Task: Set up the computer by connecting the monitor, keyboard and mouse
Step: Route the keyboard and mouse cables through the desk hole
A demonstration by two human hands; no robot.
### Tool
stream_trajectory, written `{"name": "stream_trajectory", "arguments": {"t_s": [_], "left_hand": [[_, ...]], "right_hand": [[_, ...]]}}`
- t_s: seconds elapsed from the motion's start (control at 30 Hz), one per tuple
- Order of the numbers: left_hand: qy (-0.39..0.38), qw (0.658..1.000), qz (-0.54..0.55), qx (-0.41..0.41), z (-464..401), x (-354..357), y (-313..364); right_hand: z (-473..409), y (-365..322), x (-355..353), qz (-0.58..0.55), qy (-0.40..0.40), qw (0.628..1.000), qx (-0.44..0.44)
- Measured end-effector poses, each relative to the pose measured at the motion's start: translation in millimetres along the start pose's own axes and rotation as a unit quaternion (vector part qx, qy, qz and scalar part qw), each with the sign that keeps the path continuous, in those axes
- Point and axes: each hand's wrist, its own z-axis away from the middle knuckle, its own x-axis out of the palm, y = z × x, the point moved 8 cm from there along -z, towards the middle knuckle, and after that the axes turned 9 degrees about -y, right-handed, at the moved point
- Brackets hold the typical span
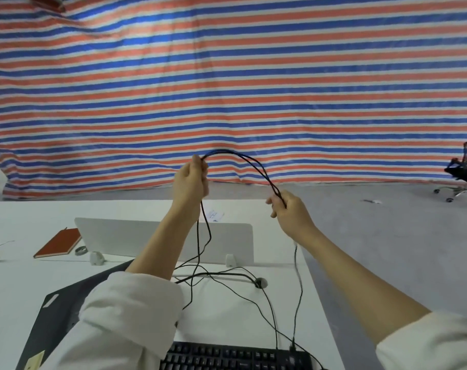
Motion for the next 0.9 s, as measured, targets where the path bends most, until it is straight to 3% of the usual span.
{"name": "stream_trajectory", "arguments": {"t_s": [0.1,0.2,0.3,0.53,0.9], "left_hand": [[0.058,0.997,0.048,0.010,-8,-20,1],[0.085,0.996,0.039,-0.003,-10,-31,-8],[0.079,0.996,-0.042,-0.019,-13,-37,-27],[0.048,0.963,-0.262,-0.048,-13,-57,-96],[0.069,0.913,-0.395,-0.069,-43,-79,-172]], "right_hand": [[-4,18,4,0.186,-0.012,0.982,0.022],[-9,45,10,0.384,-0.072,0.918,0.070],[-16,82,26,0.315,-0.153,0.926,0.143],[-29,119,23,0.098,-0.002,0.980,0.175],[-54,150,51,0.078,0.087,0.982,0.151]]}}
